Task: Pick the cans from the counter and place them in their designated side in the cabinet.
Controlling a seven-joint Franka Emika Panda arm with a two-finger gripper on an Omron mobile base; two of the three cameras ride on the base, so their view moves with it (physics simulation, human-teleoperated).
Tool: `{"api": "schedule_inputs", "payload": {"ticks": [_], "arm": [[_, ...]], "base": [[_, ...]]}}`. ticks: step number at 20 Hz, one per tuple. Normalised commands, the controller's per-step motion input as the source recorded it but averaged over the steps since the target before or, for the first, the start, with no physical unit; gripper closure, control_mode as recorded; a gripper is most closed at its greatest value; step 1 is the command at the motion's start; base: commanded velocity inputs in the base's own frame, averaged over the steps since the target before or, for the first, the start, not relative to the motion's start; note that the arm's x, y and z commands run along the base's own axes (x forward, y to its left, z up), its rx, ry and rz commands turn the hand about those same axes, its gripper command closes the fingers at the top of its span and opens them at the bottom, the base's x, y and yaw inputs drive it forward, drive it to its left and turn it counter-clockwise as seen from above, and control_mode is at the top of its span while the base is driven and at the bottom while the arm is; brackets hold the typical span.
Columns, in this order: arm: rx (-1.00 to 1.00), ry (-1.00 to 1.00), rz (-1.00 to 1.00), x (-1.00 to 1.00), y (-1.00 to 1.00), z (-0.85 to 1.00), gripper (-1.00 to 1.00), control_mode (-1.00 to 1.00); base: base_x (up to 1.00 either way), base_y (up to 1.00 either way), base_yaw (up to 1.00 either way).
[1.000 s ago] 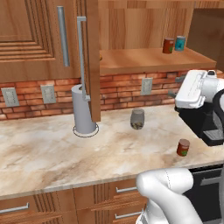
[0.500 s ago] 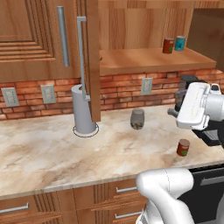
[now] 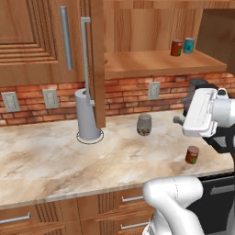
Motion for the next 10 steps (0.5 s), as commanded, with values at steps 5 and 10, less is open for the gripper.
{"api": "schedule_inputs", "payload": {"ticks": [5, 10], "arm": [[-0.05, 0.37, -0.08, -0.1, 0.0, -0.05, -1.0, -1.0], [-0.13, 0.39, -0.1, -0.13, 0.0, -0.1, -1.0, -1.0]], "base": [[0.0, 0.0, 0.0], [0.0, 0.0, 0.0]]}}
